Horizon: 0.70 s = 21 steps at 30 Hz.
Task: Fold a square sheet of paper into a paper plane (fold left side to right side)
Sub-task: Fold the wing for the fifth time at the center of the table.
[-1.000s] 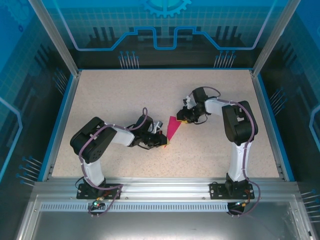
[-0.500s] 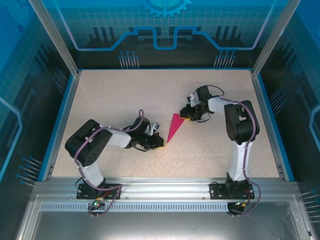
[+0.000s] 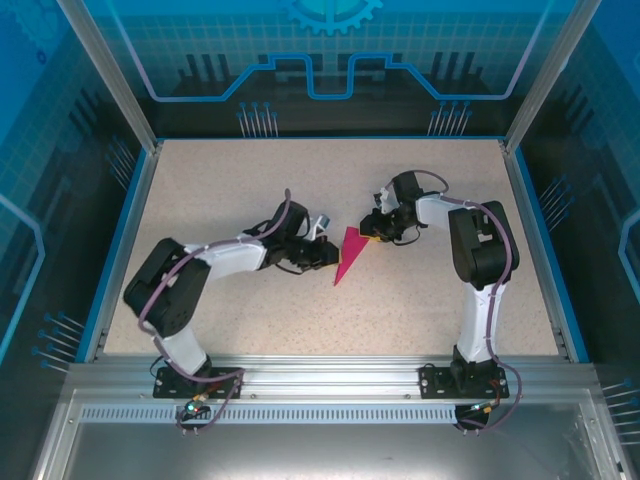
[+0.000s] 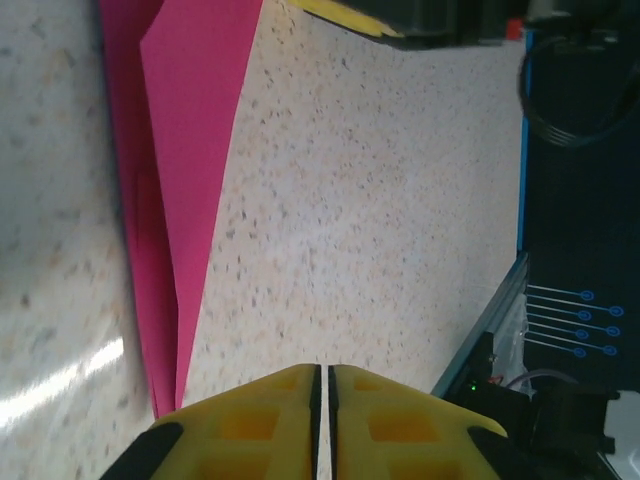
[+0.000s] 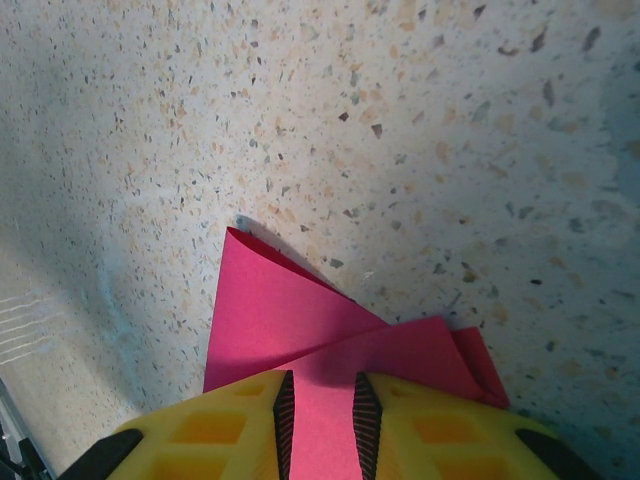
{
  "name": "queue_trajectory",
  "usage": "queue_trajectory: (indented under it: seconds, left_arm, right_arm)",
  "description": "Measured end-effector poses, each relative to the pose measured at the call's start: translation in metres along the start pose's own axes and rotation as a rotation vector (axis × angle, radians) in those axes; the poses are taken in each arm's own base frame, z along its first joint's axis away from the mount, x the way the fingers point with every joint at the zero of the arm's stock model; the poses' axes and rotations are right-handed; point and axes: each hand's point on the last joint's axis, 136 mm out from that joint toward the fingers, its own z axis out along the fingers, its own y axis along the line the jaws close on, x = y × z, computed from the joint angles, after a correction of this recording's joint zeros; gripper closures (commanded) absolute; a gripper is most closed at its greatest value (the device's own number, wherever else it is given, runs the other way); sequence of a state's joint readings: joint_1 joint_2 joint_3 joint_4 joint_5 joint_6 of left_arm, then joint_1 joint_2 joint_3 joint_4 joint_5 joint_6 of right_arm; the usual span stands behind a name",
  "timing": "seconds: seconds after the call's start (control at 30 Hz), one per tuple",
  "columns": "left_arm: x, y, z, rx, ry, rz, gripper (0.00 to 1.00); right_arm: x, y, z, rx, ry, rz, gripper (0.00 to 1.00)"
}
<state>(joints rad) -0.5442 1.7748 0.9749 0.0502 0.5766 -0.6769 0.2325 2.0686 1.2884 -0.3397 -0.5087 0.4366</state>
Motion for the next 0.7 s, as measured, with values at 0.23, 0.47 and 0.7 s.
queue_trajectory:
  seconds: [0.23,0.47,0.7]
  left_arm:
    - [-0.013,0.022,0.040,-0.039,0.061,-0.026,0.82]
    - [-0.006,0.030,0.052,-0.094,0.110,-0.013,0.82]
    - [-0.001,0.042,0.057,-0.177,0.131,0.006,0.84]
  right_arm:
    - [0.000,0.000,0.000,0.005,-0.001,-0.003,0.73]
    - [0.000,0.000,0.000,0.007,-0.002,-0.004,0.73]
    - [0.000,0.000,0.000,0.009,-0.003,-0.005,0.73]
